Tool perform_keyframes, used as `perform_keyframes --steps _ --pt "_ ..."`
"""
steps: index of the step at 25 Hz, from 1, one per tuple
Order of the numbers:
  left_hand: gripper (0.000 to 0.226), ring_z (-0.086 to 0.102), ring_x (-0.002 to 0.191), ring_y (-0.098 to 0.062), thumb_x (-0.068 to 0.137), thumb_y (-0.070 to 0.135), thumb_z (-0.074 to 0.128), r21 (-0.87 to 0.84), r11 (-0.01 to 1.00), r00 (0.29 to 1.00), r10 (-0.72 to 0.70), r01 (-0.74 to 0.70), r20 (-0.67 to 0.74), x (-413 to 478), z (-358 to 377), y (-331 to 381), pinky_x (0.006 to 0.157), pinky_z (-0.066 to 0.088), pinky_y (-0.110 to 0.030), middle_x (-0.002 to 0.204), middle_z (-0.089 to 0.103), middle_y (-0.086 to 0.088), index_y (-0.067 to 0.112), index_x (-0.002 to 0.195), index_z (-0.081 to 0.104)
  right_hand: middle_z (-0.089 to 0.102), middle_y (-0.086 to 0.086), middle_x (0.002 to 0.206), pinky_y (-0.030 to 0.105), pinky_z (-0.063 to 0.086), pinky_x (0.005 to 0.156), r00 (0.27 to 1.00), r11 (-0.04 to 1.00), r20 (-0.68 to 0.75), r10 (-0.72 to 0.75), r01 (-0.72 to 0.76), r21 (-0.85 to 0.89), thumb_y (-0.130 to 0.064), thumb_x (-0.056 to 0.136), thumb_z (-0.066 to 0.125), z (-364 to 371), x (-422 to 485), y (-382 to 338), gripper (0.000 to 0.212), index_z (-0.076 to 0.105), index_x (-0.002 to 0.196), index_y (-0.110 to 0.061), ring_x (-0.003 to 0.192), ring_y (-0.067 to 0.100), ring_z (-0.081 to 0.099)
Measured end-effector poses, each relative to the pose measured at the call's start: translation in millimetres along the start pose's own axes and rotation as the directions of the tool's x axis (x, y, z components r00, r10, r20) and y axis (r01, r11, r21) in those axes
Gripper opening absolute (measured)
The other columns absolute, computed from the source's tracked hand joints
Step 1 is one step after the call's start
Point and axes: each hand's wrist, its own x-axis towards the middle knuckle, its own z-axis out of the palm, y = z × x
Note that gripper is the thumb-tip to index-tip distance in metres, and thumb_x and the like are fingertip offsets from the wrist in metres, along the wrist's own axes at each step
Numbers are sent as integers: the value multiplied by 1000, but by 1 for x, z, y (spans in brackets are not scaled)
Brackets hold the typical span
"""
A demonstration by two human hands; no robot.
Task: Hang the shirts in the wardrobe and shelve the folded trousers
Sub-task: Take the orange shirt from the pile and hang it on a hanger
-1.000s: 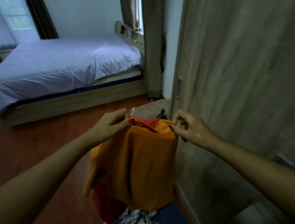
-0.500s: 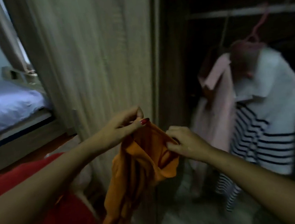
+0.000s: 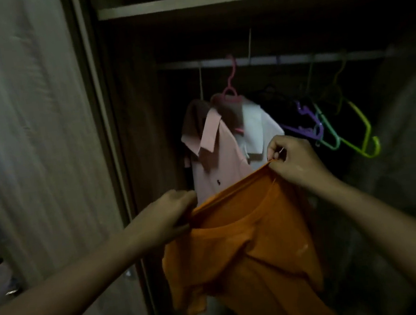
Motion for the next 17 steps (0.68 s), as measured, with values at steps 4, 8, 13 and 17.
perform_keyframes --steps 4,8,13,17 --pt "40 38 113 -3 96 39 44 51 955 954 288 -292 79 22 5 1 96 43 -22 132 35 5 43 129 23 55 3 77 20 36 58 993 994 -119 -4 -10 -112 8 63 57 -24 23 12 21 59 68 -13 64 8 49" --pt "37 46 111 -8 94 40 43 26 996 996 87 -88 20 41 -16 -11 89 39 -17 126 44 13 39 131 42 60 3 77 21 39 55 981 991 -175 80 -98 -95 6 69 57 -32 31 16 23 60 69 -16 65 18 53" --pt "54 49 114 -3 84 6 55 -241 970 992 5 -36 -126 57 -45 -9 94 47 -19 121 47 13 27 132 45 64 -2 78 33 50 74 994 993 6 108 -109 56 -1 77 59 -36 49 7 25 61 69 -24 79 19 62" --pt "60 44 115 -2 83 2 56 -360 933 999 -16 1 -38 62 -55 2 89 44 -12 124 42 15 27 135 41 53 19 114 37 44 89 945 957 -326 24 -116 -267 -7 77 64 -41 93 11 31 57 108 -8 104 32 53"
